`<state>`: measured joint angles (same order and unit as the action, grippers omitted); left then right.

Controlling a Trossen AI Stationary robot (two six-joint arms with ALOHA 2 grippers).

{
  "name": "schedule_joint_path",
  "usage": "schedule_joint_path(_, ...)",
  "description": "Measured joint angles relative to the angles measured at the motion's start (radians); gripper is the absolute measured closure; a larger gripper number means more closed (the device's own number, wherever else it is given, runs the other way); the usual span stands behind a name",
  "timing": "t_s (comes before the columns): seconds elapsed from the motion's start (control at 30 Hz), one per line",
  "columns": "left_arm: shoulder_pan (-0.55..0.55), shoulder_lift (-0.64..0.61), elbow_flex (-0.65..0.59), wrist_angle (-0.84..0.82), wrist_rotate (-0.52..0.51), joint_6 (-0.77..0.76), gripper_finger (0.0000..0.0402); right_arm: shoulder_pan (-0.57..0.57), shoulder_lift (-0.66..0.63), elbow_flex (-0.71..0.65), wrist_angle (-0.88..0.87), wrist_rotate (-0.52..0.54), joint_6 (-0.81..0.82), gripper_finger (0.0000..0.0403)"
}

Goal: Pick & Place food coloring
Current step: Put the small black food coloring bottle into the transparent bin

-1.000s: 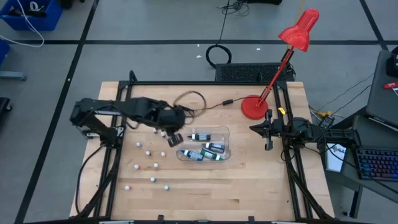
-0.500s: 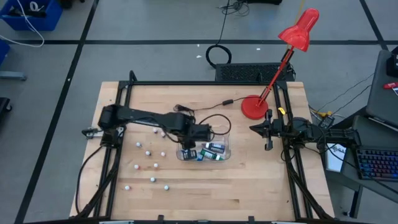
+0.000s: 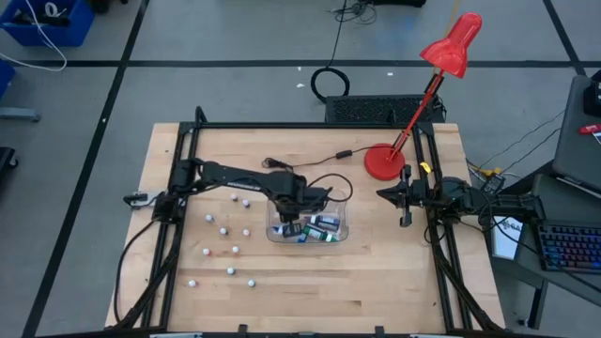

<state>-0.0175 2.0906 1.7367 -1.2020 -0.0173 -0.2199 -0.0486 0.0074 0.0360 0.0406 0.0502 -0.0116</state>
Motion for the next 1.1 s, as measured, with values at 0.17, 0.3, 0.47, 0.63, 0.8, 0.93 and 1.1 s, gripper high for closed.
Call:
schedule_joint_path(0.17,0.007,-0.001,0.0,0.043,0.01,0.006,0.0351,0.0,0.0,0.0,0.0,0.0,0.0,0.0403)
schedule_joint_path(0.3,0.007,-0.002,-0.01,0.091,0.041,0.021,0.0351,0.0,0.0,0.0,0.0,0.0,0.0,0.0403)
schedule_joint_path(0.47,0.007,-0.001,-0.071,0.165,0.104,0.019,0.0351,0.0,0.0,0.0,0.0,0.0,0.0,0.0403)
schedule_joint_path(0.63,0.007,-0.005,-0.126,0.24,0.143,0.012,0.0352,0.0,0.0,0.0,0.0,0.0,0.0,0.0403)
schedule_joint_path(0.8,0.003,-0.005,-0.128,0.257,0.149,0.027,0.0352,0.0,0.0,0.0,0.0,0.0,0.0,0.0403)
schedule_joint_path(0.93,0.002,-0.006,-0.129,0.265,0.149,0.027,0.0339,0.0,0.0,0.0,0.0,0.0,0.0,0.0403)
schedule_joint_path(1.1,0.002,-0.006,-0.13,0.265,0.148,0.024,0.0255,0.0,0.0,0.0,0.0,0.0,0.0,0.0403)
